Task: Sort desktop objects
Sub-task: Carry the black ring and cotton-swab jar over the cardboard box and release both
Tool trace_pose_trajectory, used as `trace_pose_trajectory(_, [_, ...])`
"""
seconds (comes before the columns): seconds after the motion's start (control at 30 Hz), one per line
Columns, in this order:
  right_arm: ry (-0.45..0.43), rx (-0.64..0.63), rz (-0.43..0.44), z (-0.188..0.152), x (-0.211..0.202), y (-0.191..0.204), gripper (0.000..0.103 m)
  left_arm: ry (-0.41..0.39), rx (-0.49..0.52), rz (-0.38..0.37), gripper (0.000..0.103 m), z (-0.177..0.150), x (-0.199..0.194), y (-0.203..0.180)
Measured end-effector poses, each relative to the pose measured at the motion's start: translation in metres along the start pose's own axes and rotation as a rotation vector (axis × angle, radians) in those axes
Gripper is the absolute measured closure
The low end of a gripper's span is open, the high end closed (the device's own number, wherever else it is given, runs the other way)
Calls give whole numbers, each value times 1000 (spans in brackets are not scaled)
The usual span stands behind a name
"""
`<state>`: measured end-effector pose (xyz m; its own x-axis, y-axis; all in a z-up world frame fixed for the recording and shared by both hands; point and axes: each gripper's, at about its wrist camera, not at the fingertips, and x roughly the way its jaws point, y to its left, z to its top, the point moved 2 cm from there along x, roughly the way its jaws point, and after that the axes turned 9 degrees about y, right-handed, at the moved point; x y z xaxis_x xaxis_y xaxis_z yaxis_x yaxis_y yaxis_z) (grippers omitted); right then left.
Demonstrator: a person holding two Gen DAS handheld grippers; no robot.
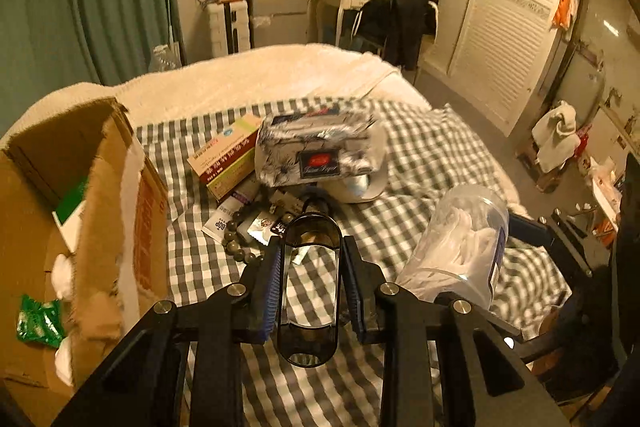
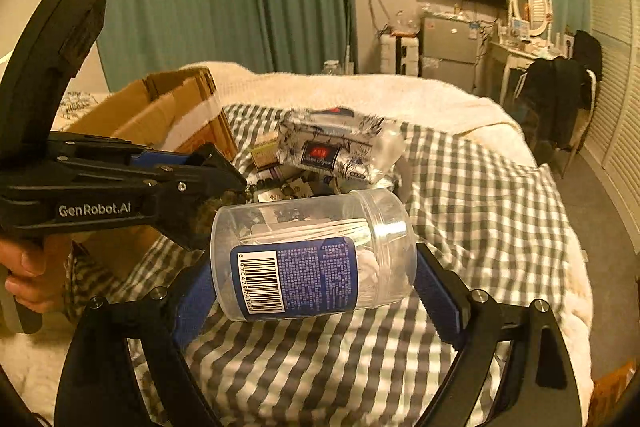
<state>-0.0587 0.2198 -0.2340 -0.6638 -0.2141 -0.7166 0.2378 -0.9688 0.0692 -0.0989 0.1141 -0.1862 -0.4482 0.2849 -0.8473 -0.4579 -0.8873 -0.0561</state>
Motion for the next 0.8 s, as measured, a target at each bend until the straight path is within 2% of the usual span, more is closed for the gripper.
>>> trace_pose_trajectory(0.33, [-86, 46, -105, -2, -54, -1, 13, -118, 46, 36, 74, -12, -71, -23])
trace_pose_trajectory(0.5, [-122, 65, -141, 3, -82, 6, 13, -139, 11, 34, 74, -14, -103, -15])
trace_pose_trajectory(0.6, [-138, 65, -152, 6, -98, 13, 13, -180, -21, 12, 74, -13, -123, -7])
trace_pose_trajectory(0.8, [-157, 82, -182, 18, -124, 27, 13, -231, -45, 22, 74, -17, -153, 12])
